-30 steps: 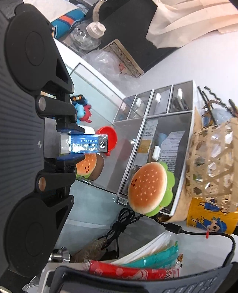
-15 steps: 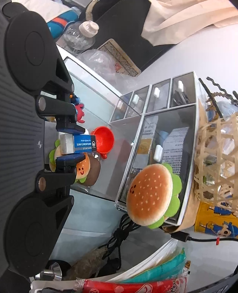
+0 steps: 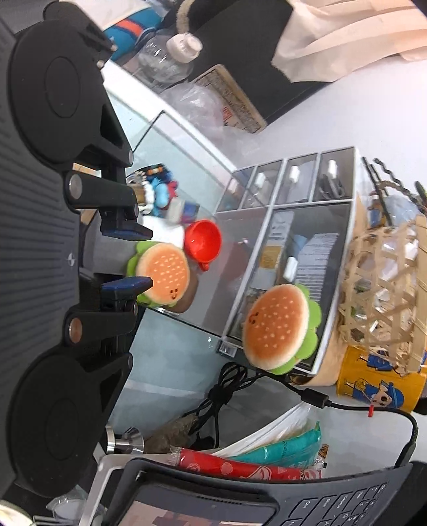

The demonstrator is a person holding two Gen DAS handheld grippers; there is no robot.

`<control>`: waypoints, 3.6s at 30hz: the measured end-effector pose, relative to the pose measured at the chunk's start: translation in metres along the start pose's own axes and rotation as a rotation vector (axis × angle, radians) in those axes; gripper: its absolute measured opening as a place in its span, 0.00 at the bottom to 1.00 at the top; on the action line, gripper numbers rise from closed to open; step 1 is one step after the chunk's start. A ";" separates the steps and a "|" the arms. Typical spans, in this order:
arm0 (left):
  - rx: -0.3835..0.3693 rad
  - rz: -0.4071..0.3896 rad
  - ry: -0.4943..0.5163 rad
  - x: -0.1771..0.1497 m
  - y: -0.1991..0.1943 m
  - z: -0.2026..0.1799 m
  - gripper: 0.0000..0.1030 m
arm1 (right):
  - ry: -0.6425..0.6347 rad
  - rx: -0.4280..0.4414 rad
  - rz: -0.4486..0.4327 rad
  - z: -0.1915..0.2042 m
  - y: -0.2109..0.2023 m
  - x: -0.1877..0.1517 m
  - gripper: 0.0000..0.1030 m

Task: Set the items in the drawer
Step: 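Open the right gripper to release the eraser and lift away, then withdraw the right gripper while moving the left gripper toward the drawer front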

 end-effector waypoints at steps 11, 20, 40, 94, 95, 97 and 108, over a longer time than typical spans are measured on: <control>-0.005 -0.003 -0.003 0.000 0.000 0.000 0.95 | 0.011 -0.024 0.028 0.004 0.030 0.007 0.27; -0.009 -0.005 -0.010 0.001 0.000 0.001 0.95 | 0.042 0.027 0.019 0.015 0.045 0.017 0.27; 0.010 0.003 0.008 0.001 0.002 -0.001 0.95 | 0.008 0.056 -0.053 0.004 -0.031 -0.004 0.36; 0.105 0.184 0.105 -0.010 0.034 -0.022 0.95 | 0.305 0.093 -0.264 -0.072 -0.047 -0.177 0.89; 0.109 0.188 0.095 -0.010 0.034 -0.020 0.95 | 0.306 0.094 -0.262 -0.072 -0.047 -0.178 0.89; 0.114 0.197 0.072 -0.009 0.033 -0.018 0.94 | 0.309 0.096 -0.257 -0.074 -0.047 -0.181 0.89; 0.178 0.227 0.090 0.013 0.027 -0.022 0.88 | 0.287 0.086 -0.245 -0.078 -0.050 -0.194 0.91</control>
Point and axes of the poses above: each gripper's, at about its wrist camera, not at the fingertips, and y roughly the way its jaws point, z to its left, x to its top, the point moved 8 cm from there along y, roughly the way its jaws point, and after that the axes turned 15 degrees about -x, right-handed, at the moved point
